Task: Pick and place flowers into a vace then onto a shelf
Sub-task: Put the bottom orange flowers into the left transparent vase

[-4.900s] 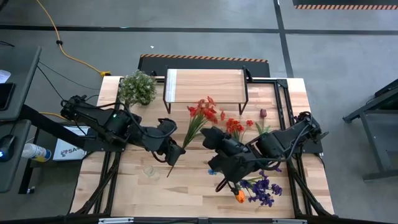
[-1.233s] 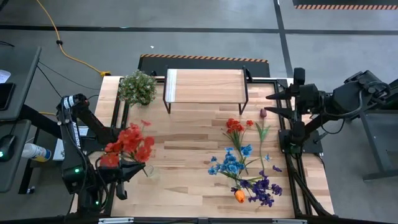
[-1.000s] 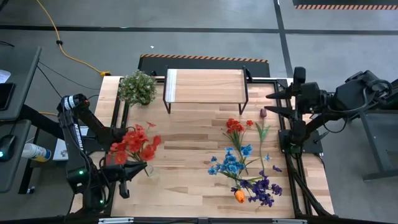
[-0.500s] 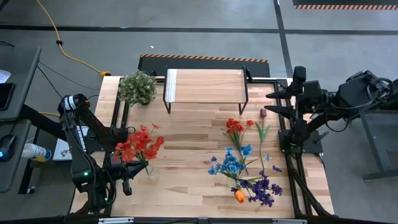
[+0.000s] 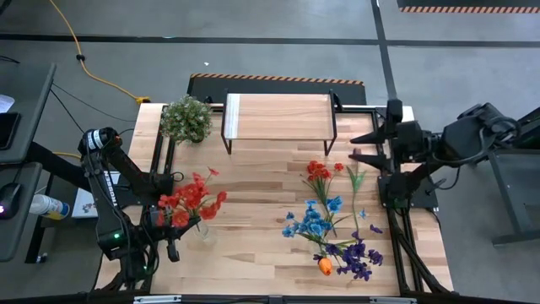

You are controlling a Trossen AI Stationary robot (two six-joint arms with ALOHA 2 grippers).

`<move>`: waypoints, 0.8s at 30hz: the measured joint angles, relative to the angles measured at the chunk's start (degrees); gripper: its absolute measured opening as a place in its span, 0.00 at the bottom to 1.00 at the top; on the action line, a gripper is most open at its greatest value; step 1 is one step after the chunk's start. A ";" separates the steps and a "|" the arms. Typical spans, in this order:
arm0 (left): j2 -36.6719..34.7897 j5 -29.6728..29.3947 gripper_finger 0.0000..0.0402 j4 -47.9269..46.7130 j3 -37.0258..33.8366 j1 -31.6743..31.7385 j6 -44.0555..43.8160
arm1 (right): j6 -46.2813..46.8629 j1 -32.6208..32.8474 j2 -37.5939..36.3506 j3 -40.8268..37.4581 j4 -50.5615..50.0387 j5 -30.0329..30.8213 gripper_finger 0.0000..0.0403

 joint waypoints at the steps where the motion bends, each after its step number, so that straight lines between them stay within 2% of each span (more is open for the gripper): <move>1: 0.00 0.04 0.10 -0.22 0.00 0.00 0.00 | 0.00 0.01 0.20 0.00 0.00 0.01 0.33; 7: 0.00 -0.15 0.10 -0.19 -0.79 0.00 -0.16 | 0.07 0.01 0.49 0.00 0.00 0.06 0.33; 12: 0.02 -1.09 0.10 1.58 -5.62 0.00 -5.91 | 0.52 0.01 0.56 0.00 0.00 -0.32 0.33; 17: 0.02 -1.51 0.10 4.37 -9.47 0.02 -9.14 | 0.98 0.01 0.61 0.00 0.00 -0.32 0.33; 24: 0.02 -1.55 0.10 11.03 -13.14 0.02 -9.25 | 1.05 0.00 0.61 0.00 0.00 -0.04 0.33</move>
